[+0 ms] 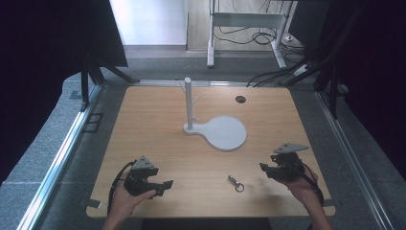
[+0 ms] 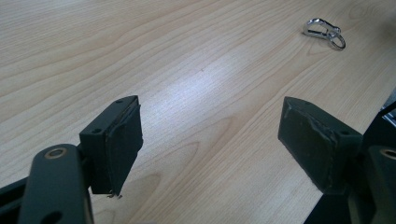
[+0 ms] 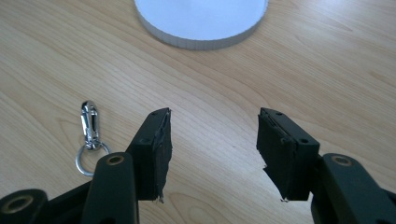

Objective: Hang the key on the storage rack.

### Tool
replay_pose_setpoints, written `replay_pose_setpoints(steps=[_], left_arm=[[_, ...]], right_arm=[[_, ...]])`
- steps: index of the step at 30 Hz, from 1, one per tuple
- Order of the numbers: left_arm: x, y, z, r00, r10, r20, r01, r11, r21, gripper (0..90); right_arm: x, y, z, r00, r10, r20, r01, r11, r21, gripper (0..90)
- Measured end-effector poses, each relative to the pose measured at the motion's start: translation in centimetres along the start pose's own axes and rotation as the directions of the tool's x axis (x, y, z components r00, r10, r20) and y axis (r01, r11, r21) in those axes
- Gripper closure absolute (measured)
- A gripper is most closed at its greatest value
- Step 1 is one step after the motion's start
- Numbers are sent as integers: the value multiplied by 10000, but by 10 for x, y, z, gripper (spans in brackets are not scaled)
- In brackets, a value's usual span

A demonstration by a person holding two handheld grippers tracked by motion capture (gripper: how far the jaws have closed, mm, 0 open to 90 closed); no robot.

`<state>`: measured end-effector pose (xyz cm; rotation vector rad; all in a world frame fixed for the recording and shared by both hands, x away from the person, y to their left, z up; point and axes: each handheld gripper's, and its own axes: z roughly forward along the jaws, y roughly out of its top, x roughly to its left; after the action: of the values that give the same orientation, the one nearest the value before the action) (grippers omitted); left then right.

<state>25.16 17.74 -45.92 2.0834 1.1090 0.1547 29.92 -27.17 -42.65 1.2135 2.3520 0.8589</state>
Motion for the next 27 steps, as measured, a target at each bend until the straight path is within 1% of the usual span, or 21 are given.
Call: replay_pose_setpoints(steps=[4, 10, 13, 15, 16, 20, 22, 24, 27], left_arm=[[-1, 0, -1, 10000, 17, -20, -17, 10000, 8, 224], [-1, 0, 2, 10000, 71, 32, -71, 9999, 105, 224], [-1, -1, 4, 9999, 81, 65, -82, 9998, 168, 223], [-1, -1, 3, 9999, 72, 69, -74, 9998, 159, 224], [-1, -1, 3, 10000, 67, 65, -68, 9999, 154, 224], [-1, -1, 1, 9999, 64, 77, -65, 9999, 124, 223], [0, -1, 1, 10000, 62, 78, -63, 9999, 122, 224], [0, -1, 1, 10000, 38, 79, -39, 10000, 92, 223], [0, -1, 1, 10000, 33, 78, -33, 10000, 88, 224]], right_arm=[[3, 8, 1, 9993, -254, -268, 259, 9995, 174, 473], [9, 15, 4, 9970, -454, -630, 488, 9974, 534, 489], [14, 17, 7, 9955, -554, -769, 607, 9958, 680, 496], [19, 20, 11, 9929, -720, -943, 805, 9928, 890, 517], [19, 20, 11, 9929, -720, -943, 805, 9928, 890, 517], [24, 22, 16, 9896, -815, -1181, 946, 9895, 1093, 534], [28, 23, 19, 9871, -831, -1367, 1000, 9875, 1219, 547], [29, 23, 21, 9862, -852, -1419, 1033, 9866, 1262, 551], [35, 25, 24, 9827, -877, -1631, 1114, 9836, 1419, 567]])
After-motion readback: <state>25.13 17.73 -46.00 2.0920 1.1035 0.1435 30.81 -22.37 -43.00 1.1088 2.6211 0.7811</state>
